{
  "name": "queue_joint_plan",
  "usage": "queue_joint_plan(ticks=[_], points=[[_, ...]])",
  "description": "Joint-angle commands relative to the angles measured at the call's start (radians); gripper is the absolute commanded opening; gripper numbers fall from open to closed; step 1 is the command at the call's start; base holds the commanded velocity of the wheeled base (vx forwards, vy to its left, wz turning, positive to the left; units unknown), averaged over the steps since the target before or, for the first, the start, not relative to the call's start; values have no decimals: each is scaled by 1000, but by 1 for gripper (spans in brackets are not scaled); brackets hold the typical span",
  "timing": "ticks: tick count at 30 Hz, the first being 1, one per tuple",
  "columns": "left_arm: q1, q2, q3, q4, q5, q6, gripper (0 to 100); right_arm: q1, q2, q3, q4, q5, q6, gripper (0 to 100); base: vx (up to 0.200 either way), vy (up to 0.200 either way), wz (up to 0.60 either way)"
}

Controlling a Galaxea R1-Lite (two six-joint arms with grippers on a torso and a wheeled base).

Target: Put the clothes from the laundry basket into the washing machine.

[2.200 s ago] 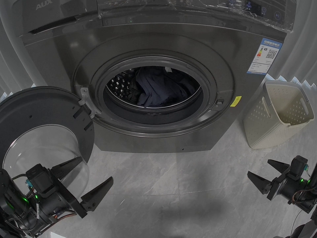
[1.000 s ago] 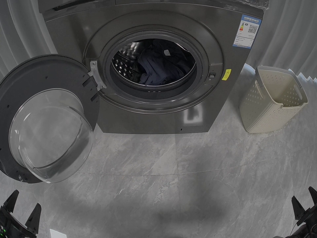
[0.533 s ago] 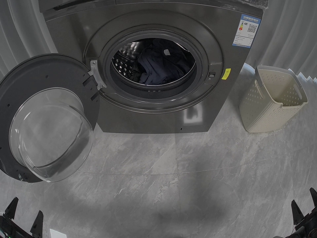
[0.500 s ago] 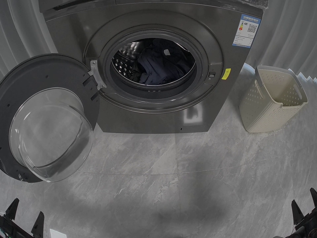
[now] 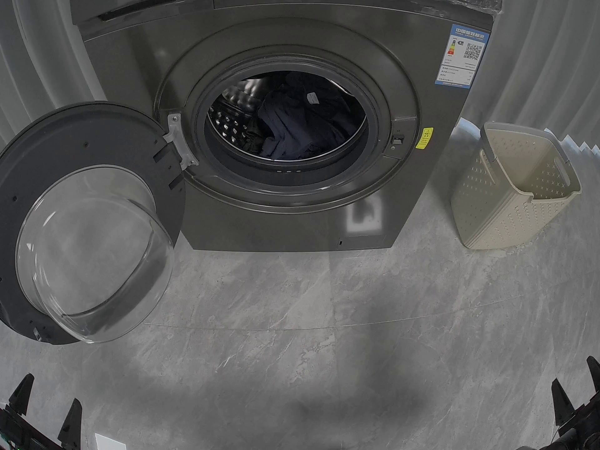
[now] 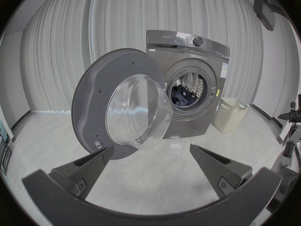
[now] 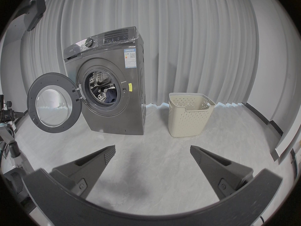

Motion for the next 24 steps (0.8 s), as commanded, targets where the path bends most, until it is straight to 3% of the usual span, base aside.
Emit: queue_joint_plan(ticks=[1,9,24], points=[[0,-8,16,0,0,-1,100,0,-11,4,-1,1,0,100,0,0,0],[0,-8,18,-2,0,0,100,0,-11,4,-1,1,0,100,0,0,0],[0,-6,16,0,0,0,100,0,-11,4,-1,1,0,100,0,200,0]])
